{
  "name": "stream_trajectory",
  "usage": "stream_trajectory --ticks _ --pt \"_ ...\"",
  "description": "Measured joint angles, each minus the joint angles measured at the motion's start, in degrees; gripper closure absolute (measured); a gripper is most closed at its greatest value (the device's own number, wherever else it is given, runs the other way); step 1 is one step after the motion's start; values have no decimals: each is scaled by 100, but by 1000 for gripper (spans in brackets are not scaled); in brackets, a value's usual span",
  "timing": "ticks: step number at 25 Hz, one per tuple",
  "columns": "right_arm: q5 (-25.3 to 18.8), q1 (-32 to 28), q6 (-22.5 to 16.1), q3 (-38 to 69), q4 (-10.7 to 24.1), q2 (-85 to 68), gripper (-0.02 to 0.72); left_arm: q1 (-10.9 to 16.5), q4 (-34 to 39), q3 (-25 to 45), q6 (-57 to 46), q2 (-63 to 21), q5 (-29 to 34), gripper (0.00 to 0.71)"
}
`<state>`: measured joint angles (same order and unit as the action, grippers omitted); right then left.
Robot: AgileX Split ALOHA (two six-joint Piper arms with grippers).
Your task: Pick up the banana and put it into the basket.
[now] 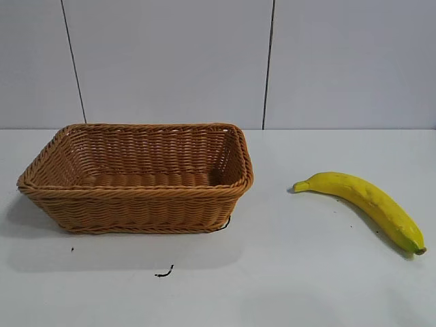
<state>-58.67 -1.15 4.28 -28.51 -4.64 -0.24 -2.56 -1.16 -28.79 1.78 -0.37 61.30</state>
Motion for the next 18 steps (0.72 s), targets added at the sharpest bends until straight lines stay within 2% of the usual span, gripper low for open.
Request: stream_trajectory --ticks 13,18 --pt "0 0 0 0 0 0 14 0 0 0 0 0 0 75" --pt "-33 0 -44 -331 0 751 14 0 0 0 0 0 0 75"
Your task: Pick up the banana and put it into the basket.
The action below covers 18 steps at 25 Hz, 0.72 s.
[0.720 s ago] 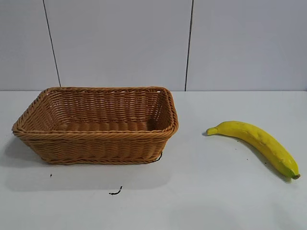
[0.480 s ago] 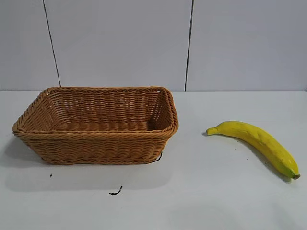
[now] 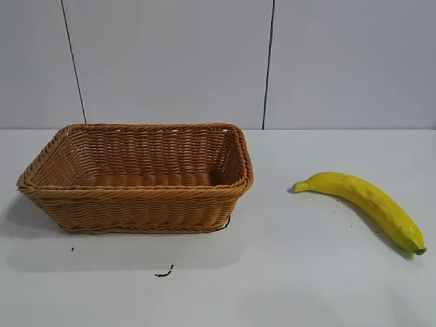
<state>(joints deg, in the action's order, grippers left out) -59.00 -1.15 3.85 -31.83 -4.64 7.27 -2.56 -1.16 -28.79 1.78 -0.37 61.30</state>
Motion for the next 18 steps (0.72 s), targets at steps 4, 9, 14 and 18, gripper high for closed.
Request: stream_trajectory --ticks 4,9,14,18 --pt "5 0 -13 -482 0 1221 14 0 0 0 0 0 0 75" --pt "10 0 -13 -1256 0 2861 14 0 0 0 0 0 0 75" --pt "-2 0 73 -2083 -2 4432 14 0 0 0 0 0 0 75" --pt "-21 0 425 -2822 -7 5796 14 0 0 0 0 0 0 75"
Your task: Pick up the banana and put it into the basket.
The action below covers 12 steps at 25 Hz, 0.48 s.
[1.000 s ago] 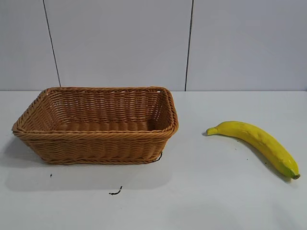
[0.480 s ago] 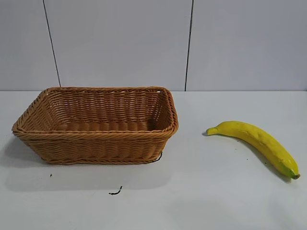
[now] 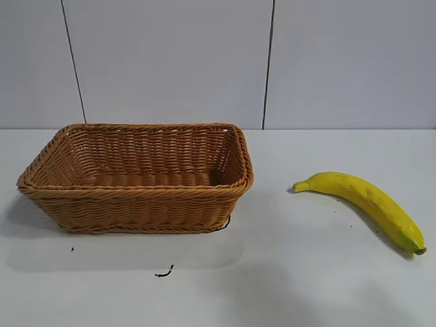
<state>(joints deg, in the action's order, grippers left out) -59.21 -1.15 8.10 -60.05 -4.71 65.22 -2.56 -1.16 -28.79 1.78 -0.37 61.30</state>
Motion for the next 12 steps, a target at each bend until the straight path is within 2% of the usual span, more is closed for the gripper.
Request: stream_trajectory --ticks 5,8,12 --pt "-81 0 302 -975 -53 1543 14 0 0 0 0 0 0 75" --pt "-81 0 504 -1474 -203 2303 14 0 0 0 0 0 0 75" --pt "-17 119 924 -1822 -354 3099 14 0 0 0 0 0 0 75"
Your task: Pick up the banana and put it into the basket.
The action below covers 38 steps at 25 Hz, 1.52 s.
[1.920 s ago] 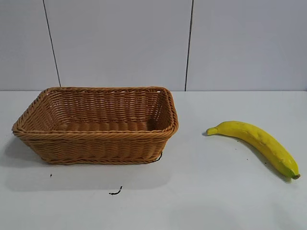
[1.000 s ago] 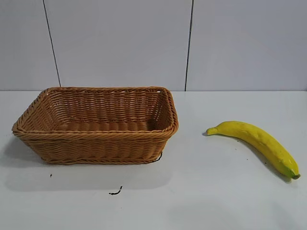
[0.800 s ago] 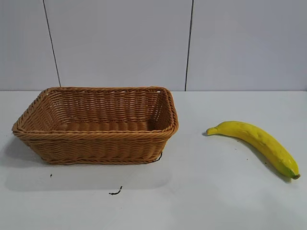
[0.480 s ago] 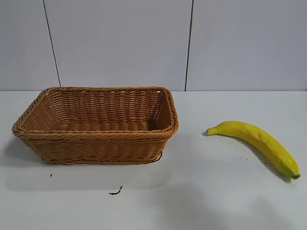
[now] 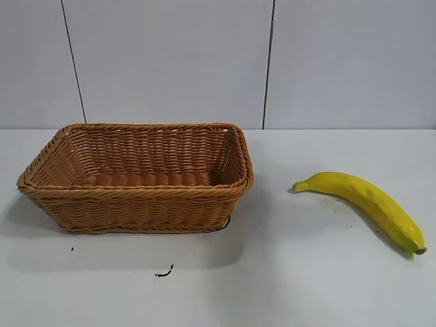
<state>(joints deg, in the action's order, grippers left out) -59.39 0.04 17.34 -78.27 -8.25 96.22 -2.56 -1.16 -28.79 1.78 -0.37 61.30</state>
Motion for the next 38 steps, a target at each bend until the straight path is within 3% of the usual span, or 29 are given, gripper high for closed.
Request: stream_trajectory --ticks 8,12,19,26,38 --pt "402 166 50 -15 105 1076 14 0 0 0 0 0 0 75" --pt "810 166 27 -20 304 1491 14 0 0 0 0 0 0 75" --pt "1282 166 10 -20 314 2092 14 0 0 0 0 0 0 75" --pt "1525 166 -30 -20 309 2236 14 0 0 0 0 0 0 75" --pt "1570 166 -38 -20 298 2354 14 0 0 0 0 0 0 75"
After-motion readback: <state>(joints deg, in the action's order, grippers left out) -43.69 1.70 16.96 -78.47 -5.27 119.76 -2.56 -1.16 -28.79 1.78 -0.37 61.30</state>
